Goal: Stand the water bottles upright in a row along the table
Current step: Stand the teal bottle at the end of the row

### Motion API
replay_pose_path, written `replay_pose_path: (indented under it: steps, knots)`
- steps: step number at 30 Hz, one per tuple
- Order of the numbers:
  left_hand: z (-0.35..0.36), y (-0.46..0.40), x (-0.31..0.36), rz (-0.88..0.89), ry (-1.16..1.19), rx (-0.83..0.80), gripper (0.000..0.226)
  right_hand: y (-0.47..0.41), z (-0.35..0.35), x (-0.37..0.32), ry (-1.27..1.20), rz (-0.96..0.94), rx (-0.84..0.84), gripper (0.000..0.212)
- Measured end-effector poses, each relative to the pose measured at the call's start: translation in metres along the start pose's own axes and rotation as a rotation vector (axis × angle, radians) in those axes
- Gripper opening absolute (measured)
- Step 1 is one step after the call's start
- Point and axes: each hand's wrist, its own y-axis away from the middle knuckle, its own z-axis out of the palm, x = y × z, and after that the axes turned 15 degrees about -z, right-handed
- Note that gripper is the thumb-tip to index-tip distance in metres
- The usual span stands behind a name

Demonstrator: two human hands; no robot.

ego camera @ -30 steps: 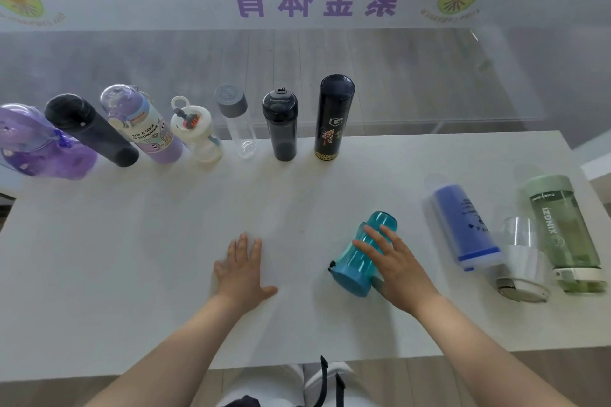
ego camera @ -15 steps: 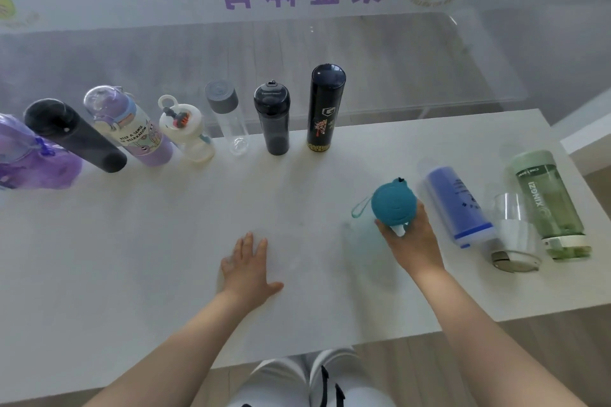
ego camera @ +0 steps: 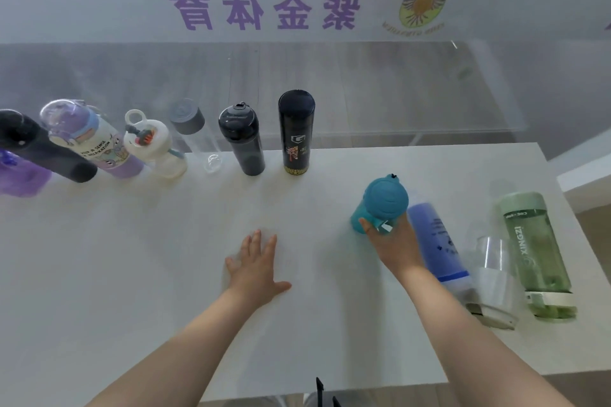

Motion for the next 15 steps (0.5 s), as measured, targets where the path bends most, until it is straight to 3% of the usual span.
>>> replay_pose_path:
  steps: [15]
  knots:
    - [0.002,-0.006,0.020,-0.154,0.029,-0.004,0.124,-0.132,0.027,-0.004,0.024,-0.246,-0.206,0.067]
